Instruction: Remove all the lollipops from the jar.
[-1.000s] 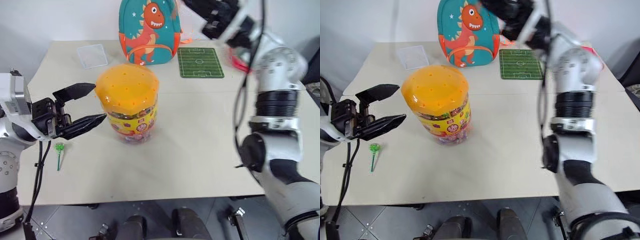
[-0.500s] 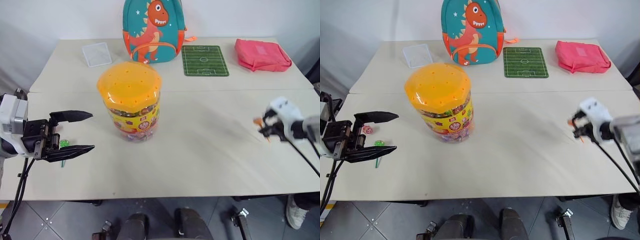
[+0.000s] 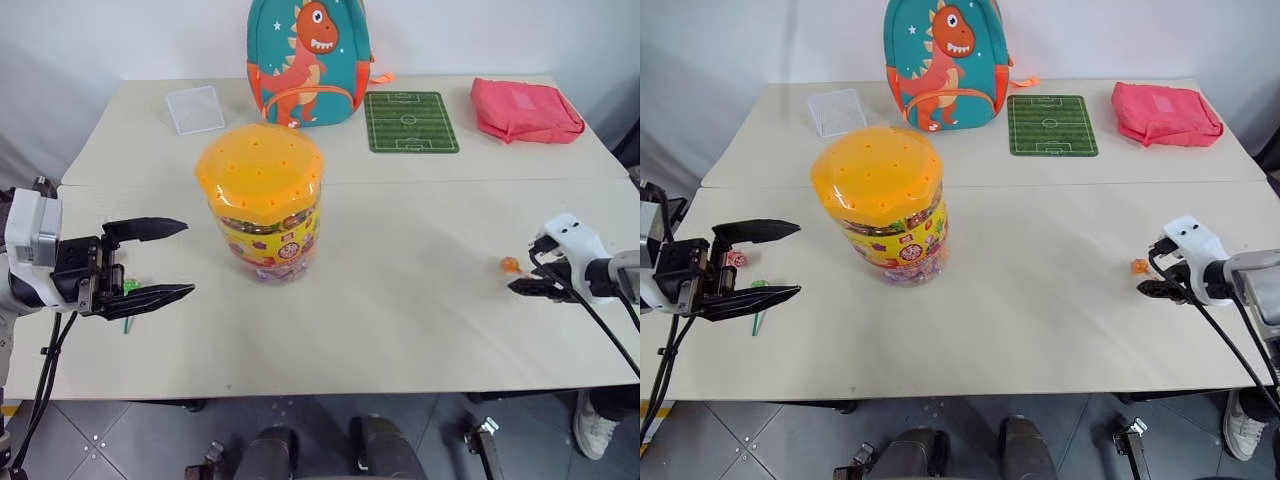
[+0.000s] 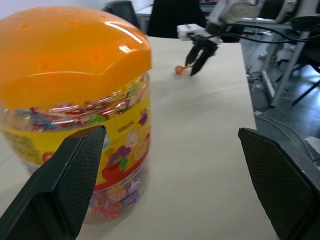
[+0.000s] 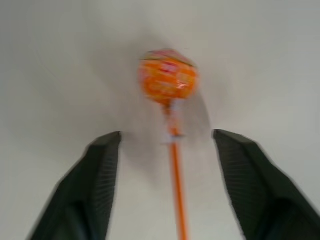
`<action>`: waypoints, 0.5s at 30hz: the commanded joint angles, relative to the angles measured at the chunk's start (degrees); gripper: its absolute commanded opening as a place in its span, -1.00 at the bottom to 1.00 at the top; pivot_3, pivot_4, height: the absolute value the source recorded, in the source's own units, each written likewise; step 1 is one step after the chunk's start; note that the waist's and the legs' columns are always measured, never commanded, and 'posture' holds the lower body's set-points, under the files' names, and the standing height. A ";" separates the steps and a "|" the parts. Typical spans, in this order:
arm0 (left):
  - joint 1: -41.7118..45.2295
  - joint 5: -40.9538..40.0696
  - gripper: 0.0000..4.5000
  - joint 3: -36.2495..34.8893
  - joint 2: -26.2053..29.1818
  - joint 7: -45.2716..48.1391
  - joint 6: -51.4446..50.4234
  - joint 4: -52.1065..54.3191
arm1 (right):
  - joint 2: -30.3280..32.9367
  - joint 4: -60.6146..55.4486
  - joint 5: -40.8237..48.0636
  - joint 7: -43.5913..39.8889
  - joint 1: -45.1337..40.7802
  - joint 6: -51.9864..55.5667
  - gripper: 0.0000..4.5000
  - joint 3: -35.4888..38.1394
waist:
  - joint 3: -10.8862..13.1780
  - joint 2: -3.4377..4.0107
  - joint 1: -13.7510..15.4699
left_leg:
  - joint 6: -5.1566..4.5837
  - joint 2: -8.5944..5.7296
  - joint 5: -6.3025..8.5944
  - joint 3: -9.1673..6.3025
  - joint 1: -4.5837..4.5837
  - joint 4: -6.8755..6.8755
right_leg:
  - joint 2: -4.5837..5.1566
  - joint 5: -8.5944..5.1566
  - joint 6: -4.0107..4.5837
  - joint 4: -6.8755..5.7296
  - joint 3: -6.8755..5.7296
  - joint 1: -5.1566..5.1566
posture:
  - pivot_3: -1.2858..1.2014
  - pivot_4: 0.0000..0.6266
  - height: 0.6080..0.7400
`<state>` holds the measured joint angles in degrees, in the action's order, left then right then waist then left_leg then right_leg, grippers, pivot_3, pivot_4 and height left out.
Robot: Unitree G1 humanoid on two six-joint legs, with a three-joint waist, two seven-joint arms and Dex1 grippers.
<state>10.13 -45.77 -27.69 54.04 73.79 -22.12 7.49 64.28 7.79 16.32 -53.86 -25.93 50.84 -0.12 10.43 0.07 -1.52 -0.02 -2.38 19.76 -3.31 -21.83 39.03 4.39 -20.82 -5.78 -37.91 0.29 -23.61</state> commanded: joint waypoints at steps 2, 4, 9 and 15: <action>-2.40 5.79 1.00 -2.15 0.82 -0.91 4.55 -4.97 | 1.36 -5.92 8.09 -12.94 4.51 -16.11 0.97 15.63 | 0.00 0.03 0.05 | 0.00 0.00 0.00 0.00 0.01 0.01 | -0.01 0.00 0.00 -0.01 -0.03 0.01 | 0.03 -0.52 1.00; -2.72 8.56 1.00 -2.07 0.99 -1.41 6.98 -7.83 | -1.35 -7.72 13.33 -18.62 6.39 -22.03 0.97 22.10 | 0.00 0.03 0.04 | 0.00 0.02 0.00 0.00 0.02 0.02 | -0.03 0.00 0.00 0.01 -0.05 0.03 | 0.03 -0.52 1.00; -1.82 18.82 1.00 0.92 -0.49 -4.95 19.10 -17.69 | -13.57 -20.07 17.50 -19.47 13.66 -32.53 0.97 21.96 | -0.16 -0.26 0.07 | 0.00 0.07 0.01 0.00 0.37 -0.07 | -0.06 0.00 0.00 -0.02 -0.07 0.34 | 0.03 -0.52 1.00; -5.94 21.42 1.00 2.20 -4.04 -8.04 22.97 -14.93 | -23.19 -25.33 11.02 -19.27 22.42 -47.00 0.97 12.62 | -0.16 -0.28 0.17 | -0.10 -0.09 0.09 0.00 0.33 0.01 | 0.07 0.09 -0.17 -0.10 -0.03 0.33 | 0.03 -0.52 1.00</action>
<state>4.40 -24.44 -24.11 49.74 67.05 -0.12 -9.73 40.83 -15.57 28.65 -73.38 -4.15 8.25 11.58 10.26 -0.21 -1.35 -0.13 -2.47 19.86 -3.31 -21.50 39.08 4.46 -20.71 -5.99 -37.97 0.26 -23.26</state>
